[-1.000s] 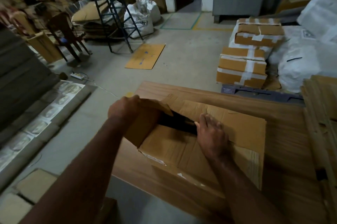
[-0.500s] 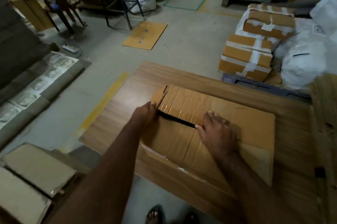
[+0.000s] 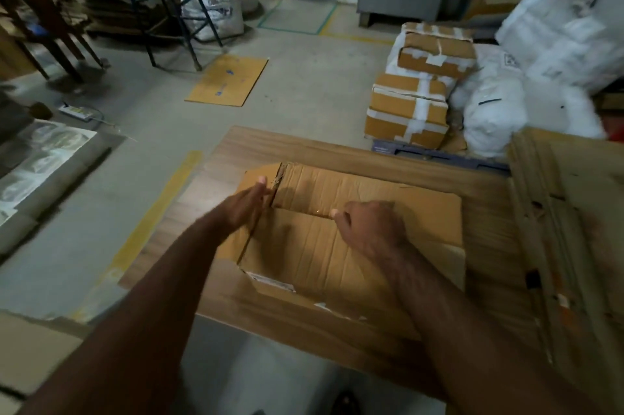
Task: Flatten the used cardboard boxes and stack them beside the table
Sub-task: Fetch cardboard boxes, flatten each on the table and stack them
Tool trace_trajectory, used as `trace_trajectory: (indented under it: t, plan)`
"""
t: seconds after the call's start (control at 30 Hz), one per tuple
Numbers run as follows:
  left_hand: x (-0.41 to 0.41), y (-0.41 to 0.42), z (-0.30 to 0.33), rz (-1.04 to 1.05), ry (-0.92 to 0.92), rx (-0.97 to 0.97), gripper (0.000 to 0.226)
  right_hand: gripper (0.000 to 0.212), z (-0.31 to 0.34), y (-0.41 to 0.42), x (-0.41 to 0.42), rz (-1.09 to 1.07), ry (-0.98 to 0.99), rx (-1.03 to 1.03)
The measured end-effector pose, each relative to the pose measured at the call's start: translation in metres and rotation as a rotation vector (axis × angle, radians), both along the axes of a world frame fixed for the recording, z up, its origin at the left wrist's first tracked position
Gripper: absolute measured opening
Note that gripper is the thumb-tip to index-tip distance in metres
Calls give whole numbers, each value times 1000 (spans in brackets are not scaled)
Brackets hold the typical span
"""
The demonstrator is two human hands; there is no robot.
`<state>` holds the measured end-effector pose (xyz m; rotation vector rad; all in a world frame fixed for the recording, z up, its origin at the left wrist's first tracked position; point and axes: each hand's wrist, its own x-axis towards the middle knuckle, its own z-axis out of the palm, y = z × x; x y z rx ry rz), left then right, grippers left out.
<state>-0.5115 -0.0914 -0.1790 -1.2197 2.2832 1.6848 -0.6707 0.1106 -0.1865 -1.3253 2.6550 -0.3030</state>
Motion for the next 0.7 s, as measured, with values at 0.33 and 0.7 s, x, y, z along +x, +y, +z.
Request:
trace_trajectory:
  t: [0.33, 0.7]
  plan:
    - [39, 2, -13, -516, 55, -98, 65, 52, 60, 44, 84, -38, -437, 4]
    - [92, 39, -79, -689, -160, -819, 68, 69, -44, 73, 165, -272, -40, 190]
